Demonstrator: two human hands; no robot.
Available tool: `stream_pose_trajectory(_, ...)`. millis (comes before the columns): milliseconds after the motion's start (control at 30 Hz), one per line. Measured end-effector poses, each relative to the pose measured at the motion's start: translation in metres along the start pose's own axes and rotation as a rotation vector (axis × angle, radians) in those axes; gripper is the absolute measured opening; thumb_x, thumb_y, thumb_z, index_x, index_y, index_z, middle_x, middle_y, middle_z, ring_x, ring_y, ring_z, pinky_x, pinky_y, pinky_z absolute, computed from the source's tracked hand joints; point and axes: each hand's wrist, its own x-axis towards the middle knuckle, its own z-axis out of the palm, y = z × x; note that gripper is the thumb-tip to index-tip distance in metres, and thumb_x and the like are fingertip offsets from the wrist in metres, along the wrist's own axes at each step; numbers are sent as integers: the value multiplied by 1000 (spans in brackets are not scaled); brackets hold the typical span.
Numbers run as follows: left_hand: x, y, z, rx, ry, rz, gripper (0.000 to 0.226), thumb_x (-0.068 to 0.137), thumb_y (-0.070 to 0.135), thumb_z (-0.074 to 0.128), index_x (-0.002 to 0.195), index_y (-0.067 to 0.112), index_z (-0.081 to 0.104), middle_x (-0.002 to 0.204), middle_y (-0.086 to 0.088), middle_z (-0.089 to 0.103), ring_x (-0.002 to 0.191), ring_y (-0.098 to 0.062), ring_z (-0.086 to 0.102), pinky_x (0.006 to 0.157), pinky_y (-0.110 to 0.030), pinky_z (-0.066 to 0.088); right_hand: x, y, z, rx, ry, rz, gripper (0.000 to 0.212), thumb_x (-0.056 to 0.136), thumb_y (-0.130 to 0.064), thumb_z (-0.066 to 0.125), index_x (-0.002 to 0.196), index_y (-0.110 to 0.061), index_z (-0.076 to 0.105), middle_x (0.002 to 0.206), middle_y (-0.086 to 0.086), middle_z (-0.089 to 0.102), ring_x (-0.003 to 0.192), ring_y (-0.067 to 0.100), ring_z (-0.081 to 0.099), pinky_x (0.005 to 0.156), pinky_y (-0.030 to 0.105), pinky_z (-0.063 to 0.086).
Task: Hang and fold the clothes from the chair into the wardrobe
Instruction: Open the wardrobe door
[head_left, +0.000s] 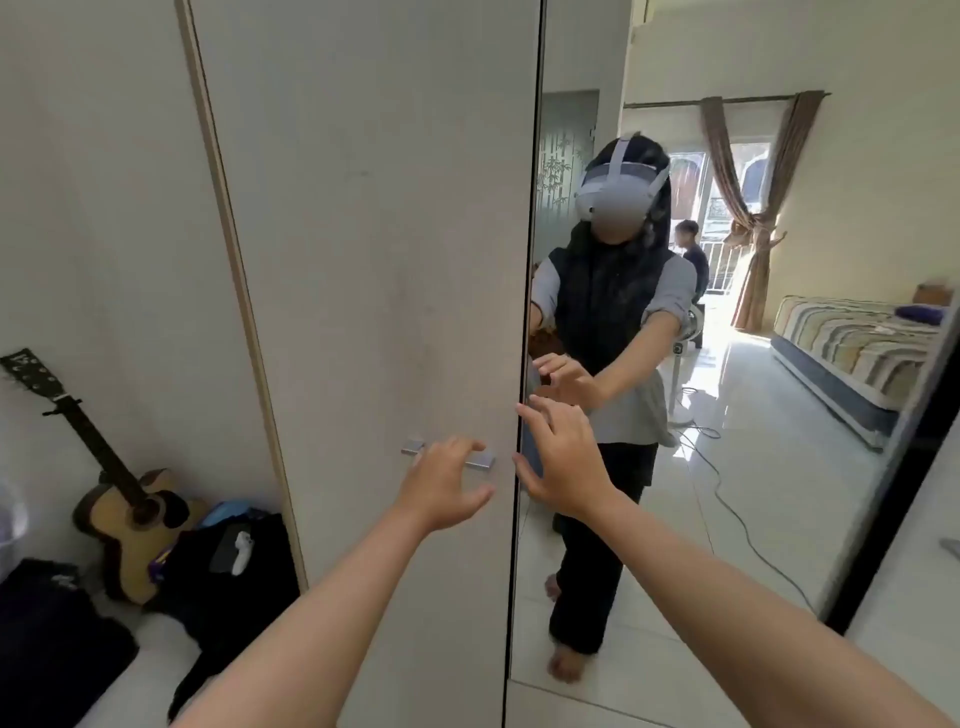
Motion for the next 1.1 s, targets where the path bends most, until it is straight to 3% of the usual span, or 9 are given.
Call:
stream_pose_trajectory(100, 16, -11, 20, 17, -22, 22, 62, 69, 63, 47, 121, 29, 54, 121, 9, 56, 119, -15, 50, 105, -49, 33, -4, 14, 29, -44, 40, -17, 57, 80, -39, 58, 131, -14, 51, 134, 14, 51, 127, 30, 44, 103, 58, 33)
stream_pose_trajectory(200, 28, -19, 36, -1, -20, -2, 46, 75, 52, 58, 117, 31, 56, 118, 9, 55, 119, -14, 50, 108, -53, 24, -9, 31, 56, -98, 92, -27, 59, 76, -37, 64, 130, -16, 52, 140, 14, 43, 130, 34, 41, 109, 60, 26)
stream_pose_trajectory(300, 36, -25, 46, -25, 15, -13, 37, 80, 42, 63, 115, 32, 59, 113, 6, 54, 114, -16, 51, 107, -48, 26, -10, 47, 75, -155, 174, -64, 58, 75, -34, 68, 129, -17, 54, 143, 11, 36, 133, 32, 35, 112, 58, 20)
stream_pose_trajectory(433, 46, -34, 55, -58, 84, -18, 27, 80, 33, 66, 107, 33, 65, 102, 6, 54, 102, -13, 54, 86, -31, 33, -9, 56, 96, -191, 284, -111, 50, 79, -34, 66, 126, -17, 60, 142, 11, 36, 133, 30, 33, 110, 55, 23)
stream_pose_trajectory(567, 52, -36, 55, -81, 82, -16, 22, 79, 24, 70, 100, 30, 69, 95, 6, 55, 94, -14, 57, 86, -33, 40, -9, 61, 106, -186, 345, -120, 52, 80, -30, 64, 130, -20, 51, 141, 11, 36, 132, 29, 33, 106, 54, 27)
stream_pose_trajectory(767, 39, -35, 57, -206, 125, -54, 23, 75, 17, 71, 95, 29, 71, 90, 6, 53, 88, -11, 57, 89, -41, 46, -7, 61, 104, -178, 354, -128, 60, 73, -42, 71, 127, -27, 49, 140, 11, 35, 131, 31, 32, 118, 43, 3)
stream_pose_trajectory(900, 21, -35, 51, -277, 116, -70, 22, 75, 21, 68, 95, 29, 72, 91, 12, 51, 90, -6, 57, 91, -32, 45, -12, 59, 100, -151, 281, -117, 63, 74, -52, 70, 129, -34, 46, 145, 12, 30, 136, 32, 26, 115, 49, -5)
stream_pose_trajectory(1000, 12, -31, 45, -297, 97, -102, 22, 78, 14, 72, 96, 27, 73, 94, 7, 53, 92, -8, 57, 91, -24, 43, -16, 53, 95, -123, 203, -110, 67, 75, -59, 66, 133, -37, 42, 146, 12, 27, 138, 34, 23, 110, 61, 2)
stream_pose_trajectory(1100, 4, -27, 38, -316, 78, -135, 21, 79, 14, 72, 98, 24, 73, 97, 1, 54, 93, -9, 57, 88, -15, 39, -17, 44, 84, -165, 186, -105, 73, 71, -63, 65, 134, -36, 41, 145, 13, 27, 136, 34, 25, 114, 54, -5)
